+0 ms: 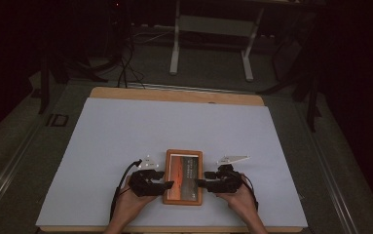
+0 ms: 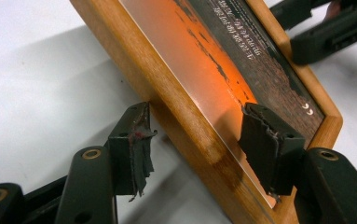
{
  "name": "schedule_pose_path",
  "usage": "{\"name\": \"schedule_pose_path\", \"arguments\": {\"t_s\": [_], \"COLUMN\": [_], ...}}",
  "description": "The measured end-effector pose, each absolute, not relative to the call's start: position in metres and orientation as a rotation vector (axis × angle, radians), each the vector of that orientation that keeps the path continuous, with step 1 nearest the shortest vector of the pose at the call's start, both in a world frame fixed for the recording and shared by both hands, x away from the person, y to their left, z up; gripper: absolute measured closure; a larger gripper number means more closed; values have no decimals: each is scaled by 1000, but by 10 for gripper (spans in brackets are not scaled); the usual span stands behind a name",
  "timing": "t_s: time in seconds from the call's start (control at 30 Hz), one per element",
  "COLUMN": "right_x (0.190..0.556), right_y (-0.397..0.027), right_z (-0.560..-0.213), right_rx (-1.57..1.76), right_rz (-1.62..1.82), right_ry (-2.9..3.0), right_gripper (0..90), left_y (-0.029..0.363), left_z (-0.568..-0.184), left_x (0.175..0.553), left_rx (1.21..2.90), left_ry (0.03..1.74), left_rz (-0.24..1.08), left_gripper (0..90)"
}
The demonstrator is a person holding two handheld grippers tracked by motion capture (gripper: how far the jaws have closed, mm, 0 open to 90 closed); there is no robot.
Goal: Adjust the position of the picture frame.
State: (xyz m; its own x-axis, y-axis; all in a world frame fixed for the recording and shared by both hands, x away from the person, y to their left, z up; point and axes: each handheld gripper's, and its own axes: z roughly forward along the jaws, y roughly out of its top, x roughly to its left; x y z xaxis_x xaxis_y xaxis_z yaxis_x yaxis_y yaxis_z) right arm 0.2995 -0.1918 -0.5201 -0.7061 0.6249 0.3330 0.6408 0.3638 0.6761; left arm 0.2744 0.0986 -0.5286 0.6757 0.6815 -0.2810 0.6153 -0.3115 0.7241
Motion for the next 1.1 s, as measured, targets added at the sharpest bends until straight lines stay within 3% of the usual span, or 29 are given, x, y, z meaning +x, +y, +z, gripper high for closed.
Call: {"name": "schedule_pose_path", "arguments": {"t_s": [0.27, 0.47, 1.1], "right_x": [301, 303, 317], "right_y": [-186, -188, -194], "right_z": [-526, -527, -526], "right_rx": [-1185, -1196, -1275], "right_rz": [-1266, -1262, -1283], "right_ry": [-2534, -2494, -2419], "right_gripper": [430, 461, 516], "left_y": [100, 101, 97], "left_z": [-531, -534, -532], "left_x": [278, 286, 297], "left_rx": [1999, 1959, 1907], "left_ry": [1030, 1073, 1130], "left_rz": [46, -67, -39], "left_gripper": [424, 428, 458]}}
